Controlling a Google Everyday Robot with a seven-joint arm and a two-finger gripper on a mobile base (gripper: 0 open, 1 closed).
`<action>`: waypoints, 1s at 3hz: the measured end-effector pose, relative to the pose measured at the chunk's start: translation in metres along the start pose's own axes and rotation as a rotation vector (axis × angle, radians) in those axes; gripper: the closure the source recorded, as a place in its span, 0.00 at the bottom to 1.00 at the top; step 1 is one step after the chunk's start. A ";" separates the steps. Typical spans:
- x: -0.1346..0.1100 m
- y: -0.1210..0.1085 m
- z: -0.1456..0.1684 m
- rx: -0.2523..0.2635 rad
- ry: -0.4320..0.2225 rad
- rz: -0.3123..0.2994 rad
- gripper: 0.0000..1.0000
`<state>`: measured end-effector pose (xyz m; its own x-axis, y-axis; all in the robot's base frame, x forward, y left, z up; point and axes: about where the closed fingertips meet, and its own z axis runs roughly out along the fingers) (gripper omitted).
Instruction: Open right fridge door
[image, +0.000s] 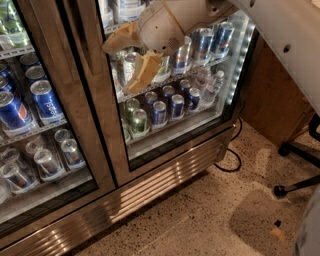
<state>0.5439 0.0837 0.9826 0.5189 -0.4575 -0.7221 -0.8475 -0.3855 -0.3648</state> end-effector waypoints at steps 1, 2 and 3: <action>0.008 -0.013 -0.023 0.117 0.060 0.005 0.53; 0.015 -0.045 -0.069 0.308 0.170 -0.021 0.72; 0.014 -0.069 -0.101 0.414 0.229 -0.052 0.59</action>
Offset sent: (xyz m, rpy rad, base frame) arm 0.0967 -0.0906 0.1041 0.0355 -0.4245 -0.4772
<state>0.6212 0.0231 1.0566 0.5339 -0.6287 -0.5654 -0.7686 -0.0822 -0.6344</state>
